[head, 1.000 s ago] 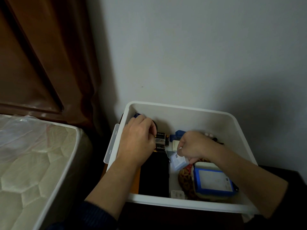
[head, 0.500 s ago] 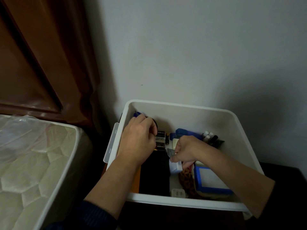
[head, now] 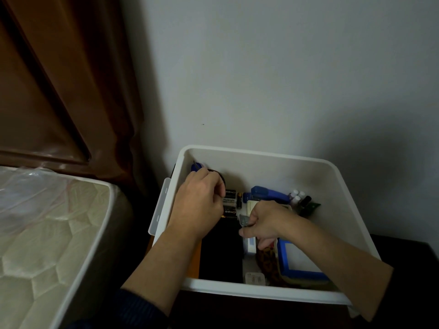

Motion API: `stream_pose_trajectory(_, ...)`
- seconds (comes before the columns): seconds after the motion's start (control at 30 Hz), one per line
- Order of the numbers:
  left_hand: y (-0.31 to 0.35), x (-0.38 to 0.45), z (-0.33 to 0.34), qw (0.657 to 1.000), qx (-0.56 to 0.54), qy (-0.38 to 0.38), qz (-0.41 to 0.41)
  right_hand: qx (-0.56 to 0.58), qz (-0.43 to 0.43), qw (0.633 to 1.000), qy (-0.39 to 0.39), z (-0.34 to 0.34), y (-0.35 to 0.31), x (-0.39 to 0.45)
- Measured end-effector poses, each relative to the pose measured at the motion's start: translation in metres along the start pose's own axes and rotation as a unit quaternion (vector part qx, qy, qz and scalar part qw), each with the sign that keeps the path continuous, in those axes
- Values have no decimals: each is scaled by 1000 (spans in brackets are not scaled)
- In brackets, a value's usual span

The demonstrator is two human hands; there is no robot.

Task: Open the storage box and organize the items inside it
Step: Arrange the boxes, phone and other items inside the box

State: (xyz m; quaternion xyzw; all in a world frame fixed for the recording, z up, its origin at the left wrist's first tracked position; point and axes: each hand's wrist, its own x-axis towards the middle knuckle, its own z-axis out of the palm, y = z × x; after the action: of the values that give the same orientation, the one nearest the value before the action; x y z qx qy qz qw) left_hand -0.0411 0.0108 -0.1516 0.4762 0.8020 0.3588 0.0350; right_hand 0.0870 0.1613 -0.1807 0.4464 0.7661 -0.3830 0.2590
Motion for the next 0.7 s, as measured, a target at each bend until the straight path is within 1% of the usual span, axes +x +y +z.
stream_pose_trajectory(0.1, -1, 4, -1, 1000, 5, 7, 5, -24, -22, 999, 37, -5, 0, 1)
stream_pose_trajectory(0.13, 0, 4, -1, 1000, 8, 18, 6, -41, -41, 996, 73, -6, 1, 2)
stream_pose_trajectory(0.2, 0, 4, -2, 997, 36, 65, 5, -88, -88, 976, 178, -8, 3, 7)
stream_pose_trajectory(0.23, 0, 3, -2, 993, 68, 97, 2, -88, -107, 966, 219, -8, 3, 10)
stream_pose_trajectory(0.27, 0, 2, -2, 986, 109, 126, -6, -67, -120, 962, 236, -8, 1, 11)
stream_pose_trajectory(0.33, -1, 0, -3, 972, 178, 147, -46, -7, -136, 964, 227, -7, -6, 14)
stream_pose_trajectory(0.4, 2, 0, -4, 965, 205, 111, -123, 9, -144, 970, 194, -4, -13, 19)
stream_pose_trajectory(0.47, 4, 2, -3, 961, 207, 58, -177, -16, -145, 976, 162, 0, -20, 23)
stream_pose_trajectory(0.57, 2, 3, 0, 960, 221, 25, -172, -53, -118, 981, 142, 4, -27, 30)
stream_pose_trajectory(0.7, 0, 4, 0, 957, 235, 17, -169, -46, -100, 986, 122, 10, -29, 38)
